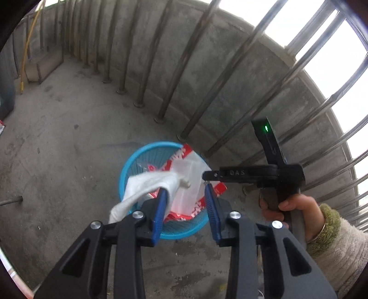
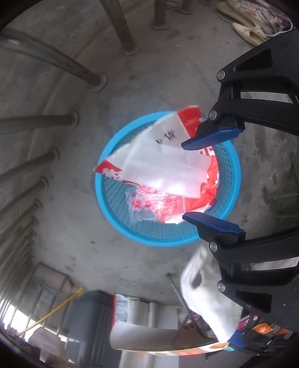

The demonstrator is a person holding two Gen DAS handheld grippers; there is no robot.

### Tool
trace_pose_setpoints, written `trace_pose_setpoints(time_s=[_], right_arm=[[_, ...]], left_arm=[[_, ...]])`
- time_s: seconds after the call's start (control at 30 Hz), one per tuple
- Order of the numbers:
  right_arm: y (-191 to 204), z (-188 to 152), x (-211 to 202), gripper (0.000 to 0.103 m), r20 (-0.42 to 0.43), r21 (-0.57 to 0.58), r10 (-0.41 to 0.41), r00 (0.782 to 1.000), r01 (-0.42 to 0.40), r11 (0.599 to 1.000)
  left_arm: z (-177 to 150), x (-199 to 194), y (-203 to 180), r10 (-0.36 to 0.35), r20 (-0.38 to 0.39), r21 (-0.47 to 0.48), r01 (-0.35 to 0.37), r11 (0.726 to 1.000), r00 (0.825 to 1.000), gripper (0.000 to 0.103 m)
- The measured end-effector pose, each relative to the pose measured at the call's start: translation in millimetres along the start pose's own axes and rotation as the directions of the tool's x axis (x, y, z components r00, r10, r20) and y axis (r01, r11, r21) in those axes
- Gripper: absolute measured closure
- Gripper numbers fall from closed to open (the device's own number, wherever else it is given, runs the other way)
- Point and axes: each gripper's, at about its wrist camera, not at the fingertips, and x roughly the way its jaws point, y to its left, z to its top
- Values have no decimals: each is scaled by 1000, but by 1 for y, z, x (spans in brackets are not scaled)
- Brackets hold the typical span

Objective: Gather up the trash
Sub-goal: 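Carry tissue and gloves to the blue wastebasket and open both tools, then move both tools back toward the table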

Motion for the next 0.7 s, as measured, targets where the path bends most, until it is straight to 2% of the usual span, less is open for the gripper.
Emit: trace_pose_setpoints(time_s=[0.07, 0.23, 0.37, 0.43, 0.57, 0.6, 0.63, 0.67, 0.7], right_arm=[[2, 2, -8, 48, 39, -29, -20, 999, 21, 999], [16, 9, -28, 48, 134, -74, 35, 990, -25, 997], [33, 6, -22, 48, 139, -121, 60, 988, -43, 992], [41, 3, -21, 48, 139, -150, 74, 988, -53, 987], [51, 6, -24, 48, 142, -168, 82, 986, -57, 984], [49, 8, -26, 48, 152, -160, 86, 985, -61, 985], [47, 8, -29, 48, 163, -150, 88, 983, -63, 987], [43, 11, -32, 48, 175, -134, 92, 980, -69, 989], [38, 13, -36, 48, 184, -115, 95, 978, -75, 990]], left_arm=[[2, -19, 4, 13, 55, -5, -12, 1000, 998, 65], [7, -63, 19, -1, 161, -54, 10, 998, 987, 65], [9, -84, 31, -43, 200, -93, 63, 994, 979, 65], [9, -89, 38, -93, 214, -132, 123, 984, 972, 65], [17, -78, 41, -241, 209, -221, 286, 932, 948, 65], [19, -73, 39, -288, 207, -236, 333, 913, 935, 65], [22, -64, 37, -349, 202, -254, 393, 884, 915, 64], [22, -50, 36, -403, 191, -285, 443, 850, 895, 54], [21, -36, 37, -421, 173, -322, 454, 831, 891, 38]])
